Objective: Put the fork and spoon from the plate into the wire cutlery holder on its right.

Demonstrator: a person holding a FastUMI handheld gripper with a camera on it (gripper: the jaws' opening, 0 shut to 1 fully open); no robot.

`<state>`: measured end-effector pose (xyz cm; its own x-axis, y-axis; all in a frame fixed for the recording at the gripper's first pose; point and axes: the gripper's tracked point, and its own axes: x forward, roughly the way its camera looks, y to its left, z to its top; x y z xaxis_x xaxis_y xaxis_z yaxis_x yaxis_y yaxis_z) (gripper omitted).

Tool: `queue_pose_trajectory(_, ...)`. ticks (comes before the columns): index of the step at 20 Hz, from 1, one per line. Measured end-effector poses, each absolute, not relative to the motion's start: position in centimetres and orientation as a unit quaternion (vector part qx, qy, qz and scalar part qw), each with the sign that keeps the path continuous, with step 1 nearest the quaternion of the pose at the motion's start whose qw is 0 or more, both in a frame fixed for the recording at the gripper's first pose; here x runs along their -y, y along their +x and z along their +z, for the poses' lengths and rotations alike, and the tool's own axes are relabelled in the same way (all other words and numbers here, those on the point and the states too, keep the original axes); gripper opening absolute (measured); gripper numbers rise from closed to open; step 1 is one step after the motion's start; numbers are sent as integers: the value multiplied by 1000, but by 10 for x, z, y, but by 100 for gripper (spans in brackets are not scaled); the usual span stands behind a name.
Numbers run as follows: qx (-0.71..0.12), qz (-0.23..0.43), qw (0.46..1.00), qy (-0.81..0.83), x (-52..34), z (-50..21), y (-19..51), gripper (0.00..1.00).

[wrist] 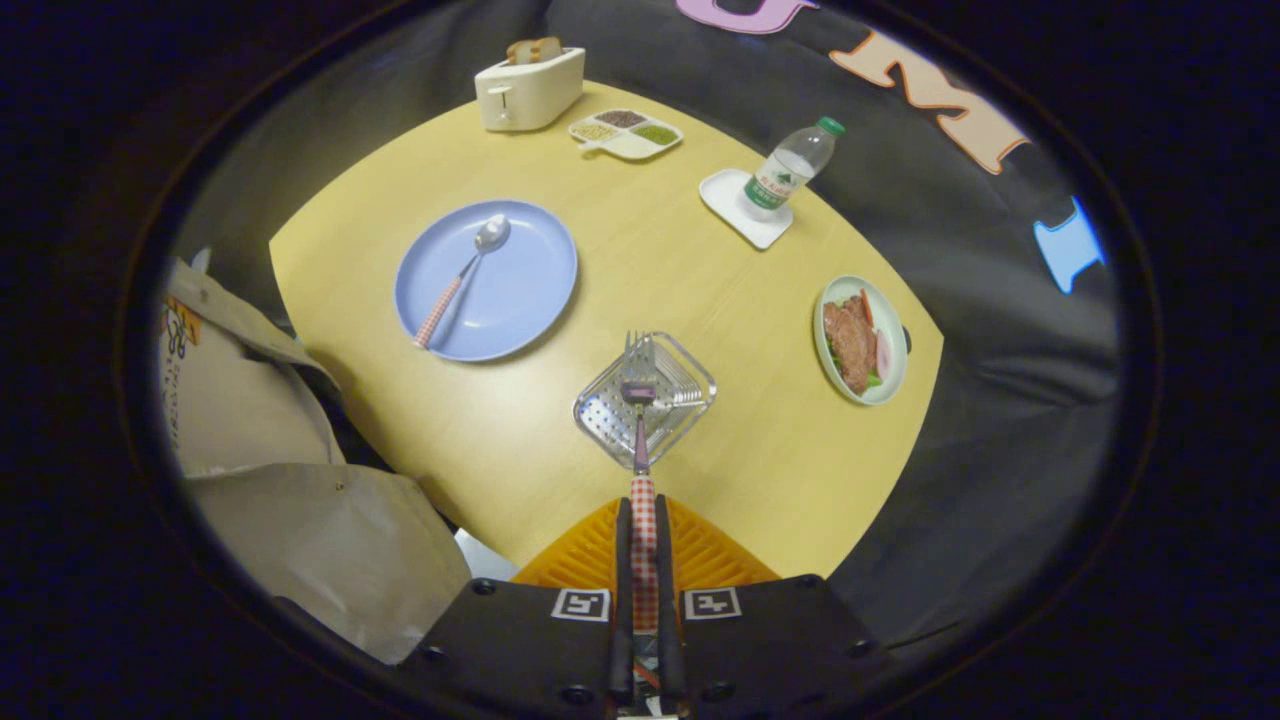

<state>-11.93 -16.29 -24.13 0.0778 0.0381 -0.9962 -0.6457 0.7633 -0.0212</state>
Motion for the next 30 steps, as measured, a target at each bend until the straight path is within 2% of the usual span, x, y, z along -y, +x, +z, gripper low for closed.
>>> queue_pose_trajectory(14,-718,262,590,-262,164,-301,-105,13)
queue_pose_trajectory(20,-730,248,588,-243,154,-313,-97,13)
queue_pose_trajectory(22,-734,246,594,-221,147,-307,-98,17)
queue_pose_trajectory(26,-702,233,646,-188,139,-305,-85,54)
queue_pose_trajectory(30,-637,194,734,-131,123,-288,-65,91)
